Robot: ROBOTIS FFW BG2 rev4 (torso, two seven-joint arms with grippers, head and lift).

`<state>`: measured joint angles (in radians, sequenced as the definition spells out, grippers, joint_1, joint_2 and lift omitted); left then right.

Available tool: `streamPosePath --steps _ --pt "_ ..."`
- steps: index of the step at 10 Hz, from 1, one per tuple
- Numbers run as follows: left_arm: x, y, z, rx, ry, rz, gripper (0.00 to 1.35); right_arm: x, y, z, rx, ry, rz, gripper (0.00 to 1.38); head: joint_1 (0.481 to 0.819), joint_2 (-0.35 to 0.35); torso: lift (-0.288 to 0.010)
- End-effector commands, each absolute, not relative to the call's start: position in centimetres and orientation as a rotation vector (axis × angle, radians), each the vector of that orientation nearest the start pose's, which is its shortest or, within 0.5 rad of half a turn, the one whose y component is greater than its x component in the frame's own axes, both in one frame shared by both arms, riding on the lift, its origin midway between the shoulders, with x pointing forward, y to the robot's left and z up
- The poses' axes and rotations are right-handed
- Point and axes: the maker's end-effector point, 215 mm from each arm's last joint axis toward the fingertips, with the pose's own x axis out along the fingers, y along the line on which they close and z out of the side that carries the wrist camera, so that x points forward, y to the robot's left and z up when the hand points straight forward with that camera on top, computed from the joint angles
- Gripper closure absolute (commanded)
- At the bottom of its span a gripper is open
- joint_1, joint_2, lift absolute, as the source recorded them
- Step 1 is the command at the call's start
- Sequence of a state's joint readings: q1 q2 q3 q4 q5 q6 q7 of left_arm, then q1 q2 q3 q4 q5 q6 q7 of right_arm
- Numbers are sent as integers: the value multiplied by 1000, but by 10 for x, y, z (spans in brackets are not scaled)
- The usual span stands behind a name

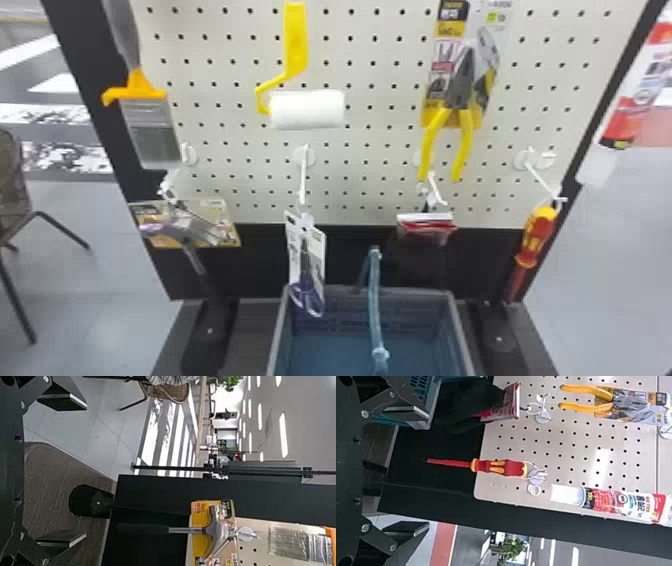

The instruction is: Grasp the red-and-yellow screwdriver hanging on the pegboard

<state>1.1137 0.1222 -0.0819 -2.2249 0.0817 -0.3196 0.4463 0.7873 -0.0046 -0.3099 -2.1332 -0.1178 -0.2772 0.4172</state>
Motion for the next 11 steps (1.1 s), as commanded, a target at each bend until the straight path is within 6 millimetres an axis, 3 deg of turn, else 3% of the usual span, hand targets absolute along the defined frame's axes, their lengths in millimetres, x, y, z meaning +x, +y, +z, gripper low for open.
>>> streamPosePath --steps 1,7,11 --pt "244 285 -368 -47 167 330 167 354 -293 -310 -110 -59 185 312 549 0 -100" --pt "245 285 -369 -48 169 330 167 397 -288 -288 -101 -107 279 312 549 0 -100" --pt "246 285 -370 -46 173 328 167 418 -308 -267 -132 -115 319 312 549 0 -100"
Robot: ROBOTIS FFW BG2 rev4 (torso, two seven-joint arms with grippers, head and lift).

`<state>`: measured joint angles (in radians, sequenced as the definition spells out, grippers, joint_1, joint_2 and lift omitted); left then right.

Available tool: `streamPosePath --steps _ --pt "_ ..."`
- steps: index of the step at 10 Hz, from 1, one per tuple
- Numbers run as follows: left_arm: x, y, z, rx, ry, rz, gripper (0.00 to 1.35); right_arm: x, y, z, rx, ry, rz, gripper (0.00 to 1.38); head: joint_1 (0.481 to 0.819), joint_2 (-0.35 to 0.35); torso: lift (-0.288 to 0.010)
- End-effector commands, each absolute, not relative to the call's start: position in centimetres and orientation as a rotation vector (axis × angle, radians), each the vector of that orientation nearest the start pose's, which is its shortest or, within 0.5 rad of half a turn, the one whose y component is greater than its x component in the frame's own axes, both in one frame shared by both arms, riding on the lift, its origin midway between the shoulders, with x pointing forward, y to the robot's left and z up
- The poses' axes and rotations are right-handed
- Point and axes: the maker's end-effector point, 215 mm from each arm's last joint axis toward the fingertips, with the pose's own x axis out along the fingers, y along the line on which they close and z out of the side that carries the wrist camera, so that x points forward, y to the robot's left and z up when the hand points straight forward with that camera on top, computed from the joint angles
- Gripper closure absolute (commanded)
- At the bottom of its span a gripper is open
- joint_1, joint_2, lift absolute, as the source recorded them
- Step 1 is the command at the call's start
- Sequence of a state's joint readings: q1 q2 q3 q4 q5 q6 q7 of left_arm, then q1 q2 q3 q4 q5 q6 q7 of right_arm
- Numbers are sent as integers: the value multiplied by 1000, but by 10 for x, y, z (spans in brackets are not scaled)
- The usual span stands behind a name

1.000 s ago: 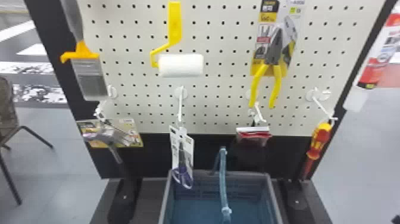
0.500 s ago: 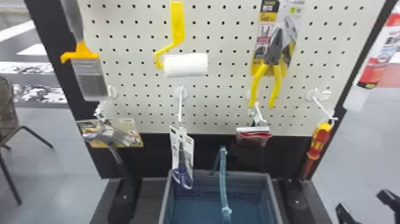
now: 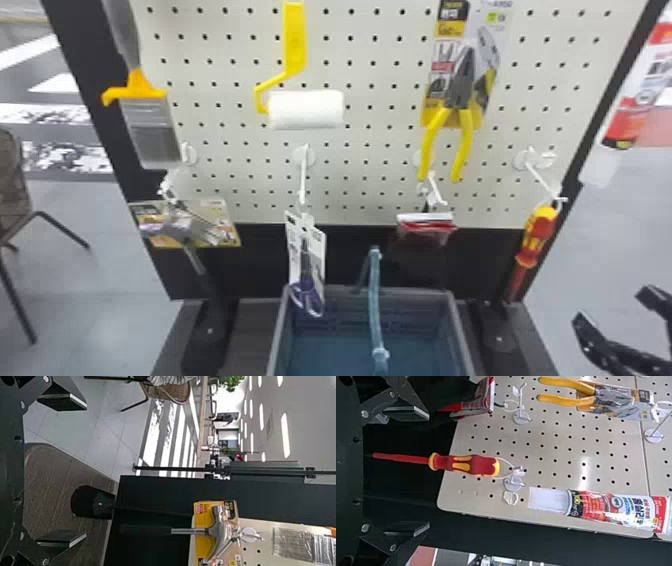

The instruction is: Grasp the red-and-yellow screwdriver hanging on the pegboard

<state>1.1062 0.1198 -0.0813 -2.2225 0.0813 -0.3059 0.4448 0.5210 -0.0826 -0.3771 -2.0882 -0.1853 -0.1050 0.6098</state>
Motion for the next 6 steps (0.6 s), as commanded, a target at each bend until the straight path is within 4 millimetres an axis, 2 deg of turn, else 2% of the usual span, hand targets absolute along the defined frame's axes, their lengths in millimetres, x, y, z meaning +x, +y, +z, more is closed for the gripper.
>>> streamPosePath --steps 1,3,6 --pt "246 285 -370 -46 172 328 167 422 -314 -262 -137 -116 324 312 549 0 -100" --pt "246 284 -371 -45 175 325 167 434 -324 -263 -130 -103 345 312 549 0 -100" --pt "249 284 -370 -45 171 322 167 450 -332 -285 -49 -80 371 312 549 0 -100"
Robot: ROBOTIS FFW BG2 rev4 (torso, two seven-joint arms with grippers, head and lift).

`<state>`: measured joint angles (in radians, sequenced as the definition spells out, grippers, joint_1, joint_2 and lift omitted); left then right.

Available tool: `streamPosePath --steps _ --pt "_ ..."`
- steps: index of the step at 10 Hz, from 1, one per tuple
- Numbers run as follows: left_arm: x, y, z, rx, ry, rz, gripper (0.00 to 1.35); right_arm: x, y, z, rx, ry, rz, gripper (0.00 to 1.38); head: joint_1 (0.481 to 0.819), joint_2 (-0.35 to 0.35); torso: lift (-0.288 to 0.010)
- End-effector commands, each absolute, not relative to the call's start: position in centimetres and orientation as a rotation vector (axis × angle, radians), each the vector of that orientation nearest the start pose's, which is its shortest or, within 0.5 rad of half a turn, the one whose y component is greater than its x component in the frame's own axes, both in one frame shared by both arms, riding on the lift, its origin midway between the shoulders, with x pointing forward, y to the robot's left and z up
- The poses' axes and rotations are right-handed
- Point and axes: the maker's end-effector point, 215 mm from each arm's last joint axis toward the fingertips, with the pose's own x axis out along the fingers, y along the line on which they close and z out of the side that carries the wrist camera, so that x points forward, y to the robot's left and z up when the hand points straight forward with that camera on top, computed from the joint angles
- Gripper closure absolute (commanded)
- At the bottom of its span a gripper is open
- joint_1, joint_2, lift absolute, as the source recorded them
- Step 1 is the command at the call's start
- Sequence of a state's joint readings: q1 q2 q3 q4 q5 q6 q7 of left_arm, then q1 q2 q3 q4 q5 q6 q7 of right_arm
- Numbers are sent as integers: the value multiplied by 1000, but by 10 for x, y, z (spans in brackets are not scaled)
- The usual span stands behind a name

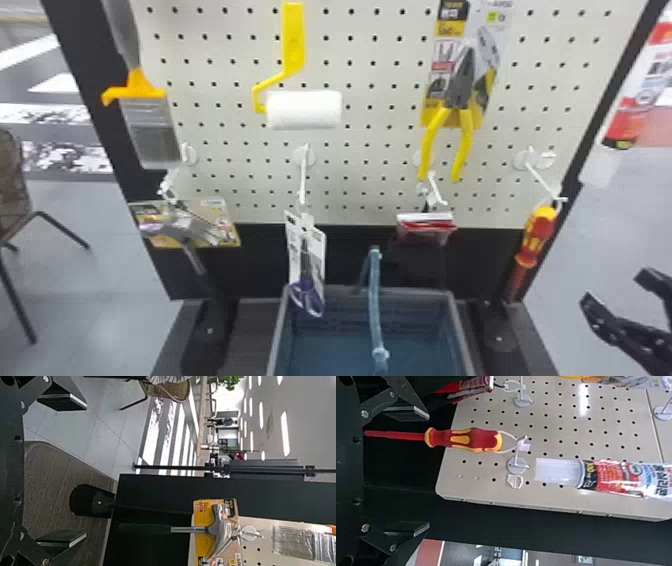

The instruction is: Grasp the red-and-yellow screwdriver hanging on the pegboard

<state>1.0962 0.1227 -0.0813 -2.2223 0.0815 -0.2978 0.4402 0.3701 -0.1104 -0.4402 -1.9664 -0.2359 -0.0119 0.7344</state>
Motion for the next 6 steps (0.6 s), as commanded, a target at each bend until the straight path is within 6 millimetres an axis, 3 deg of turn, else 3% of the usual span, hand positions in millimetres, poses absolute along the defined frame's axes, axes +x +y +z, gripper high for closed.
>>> streamPosePath --steps 1,4,6 --pt "250 284 -370 -45 171 322 167 462 -333 -294 1 -75 409 312 549 0 -100" --pt "253 283 -371 -45 168 319 167 483 -317 -277 27 -88 495 312 549 0 -100" --pt "253 283 -371 -45 168 319 167 490 -294 -259 39 -98 569 312 549 0 -100"
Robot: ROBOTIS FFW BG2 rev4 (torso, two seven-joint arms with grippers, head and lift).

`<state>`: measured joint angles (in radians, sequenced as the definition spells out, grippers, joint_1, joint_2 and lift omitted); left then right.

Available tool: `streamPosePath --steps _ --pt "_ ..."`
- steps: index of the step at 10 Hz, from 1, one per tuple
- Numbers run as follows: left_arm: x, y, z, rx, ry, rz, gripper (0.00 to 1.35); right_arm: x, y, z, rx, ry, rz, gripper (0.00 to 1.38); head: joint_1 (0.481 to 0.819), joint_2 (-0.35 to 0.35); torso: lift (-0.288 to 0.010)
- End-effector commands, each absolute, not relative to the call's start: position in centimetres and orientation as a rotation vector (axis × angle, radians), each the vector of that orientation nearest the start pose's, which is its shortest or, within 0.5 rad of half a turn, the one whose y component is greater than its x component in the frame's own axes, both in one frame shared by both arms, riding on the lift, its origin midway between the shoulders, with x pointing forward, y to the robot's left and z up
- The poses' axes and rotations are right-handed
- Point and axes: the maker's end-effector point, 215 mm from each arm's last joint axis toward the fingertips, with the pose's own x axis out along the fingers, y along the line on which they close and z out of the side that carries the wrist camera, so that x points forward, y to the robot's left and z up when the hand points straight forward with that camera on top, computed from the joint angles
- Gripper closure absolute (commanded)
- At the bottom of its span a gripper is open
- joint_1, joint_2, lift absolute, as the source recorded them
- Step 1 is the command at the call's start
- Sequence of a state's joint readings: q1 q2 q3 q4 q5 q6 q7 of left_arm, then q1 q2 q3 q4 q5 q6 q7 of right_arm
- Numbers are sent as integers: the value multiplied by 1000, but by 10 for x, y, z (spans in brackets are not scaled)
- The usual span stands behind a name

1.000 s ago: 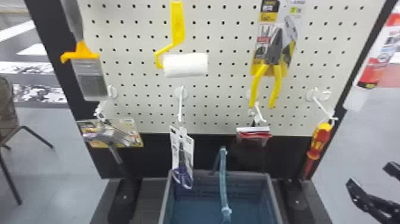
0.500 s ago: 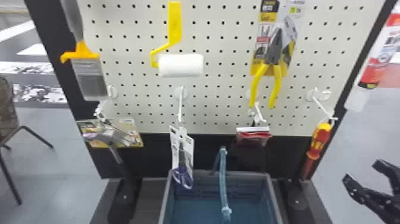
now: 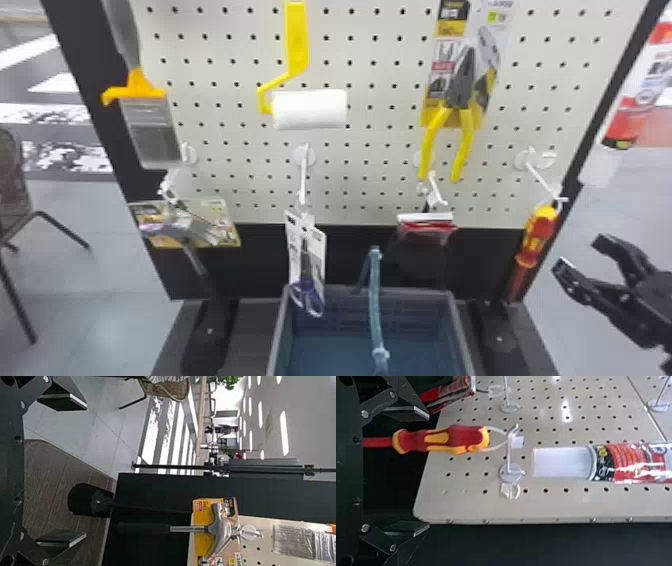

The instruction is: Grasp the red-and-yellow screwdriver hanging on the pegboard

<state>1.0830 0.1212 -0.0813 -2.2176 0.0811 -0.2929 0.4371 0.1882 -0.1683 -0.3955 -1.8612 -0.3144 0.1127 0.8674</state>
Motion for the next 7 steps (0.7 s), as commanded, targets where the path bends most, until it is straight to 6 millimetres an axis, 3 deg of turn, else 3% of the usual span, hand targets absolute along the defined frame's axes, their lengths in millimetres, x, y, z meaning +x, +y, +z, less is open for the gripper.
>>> streamPosePath --steps 1,7 --pt "253 283 -370 -45 167 320 167 497 -281 -264 61 -83 613 312 549 0 -100" --pt "256 284 -370 -42 161 316 167 509 -248 -256 79 -46 744 314 549 0 -100"
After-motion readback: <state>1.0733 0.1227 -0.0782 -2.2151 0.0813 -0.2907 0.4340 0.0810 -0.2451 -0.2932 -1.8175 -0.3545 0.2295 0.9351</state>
